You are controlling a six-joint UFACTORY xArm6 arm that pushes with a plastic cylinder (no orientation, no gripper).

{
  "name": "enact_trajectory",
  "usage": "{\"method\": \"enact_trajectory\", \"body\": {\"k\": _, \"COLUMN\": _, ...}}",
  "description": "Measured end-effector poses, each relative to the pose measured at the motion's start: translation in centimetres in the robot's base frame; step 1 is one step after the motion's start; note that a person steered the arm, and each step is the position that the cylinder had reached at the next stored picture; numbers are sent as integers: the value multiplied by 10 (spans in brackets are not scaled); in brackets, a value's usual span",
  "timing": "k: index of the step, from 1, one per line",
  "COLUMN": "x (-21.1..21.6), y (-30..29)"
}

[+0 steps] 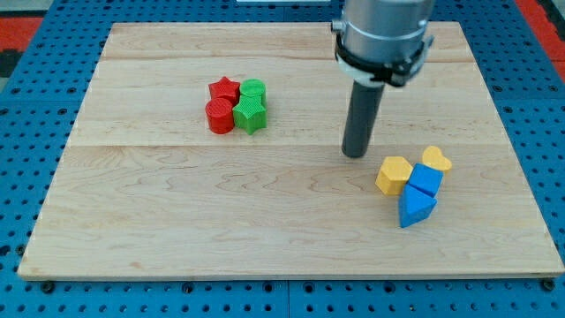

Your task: Push yellow heart into yellow hexagon

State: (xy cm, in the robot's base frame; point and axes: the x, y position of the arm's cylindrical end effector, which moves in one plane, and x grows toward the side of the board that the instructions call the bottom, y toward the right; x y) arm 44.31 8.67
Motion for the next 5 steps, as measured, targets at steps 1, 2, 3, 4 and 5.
{"method": "enact_trajectory", "body": {"k": 1, "x": -23, "y": 36}}
{"method": "enact_trajectory", "body": {"k": 2, "x": -27, "y": 107}}
{"method": "enact_trajectory", "body": {"k": 3, "x": -4, "y": 142}}
{"method": "enact_trajectory", "body": {"k": 4, "x": 33, "y": 110}}
{"method": "enact_trajectory", "body": {"k": 5, "x": 41, "y": 77}}
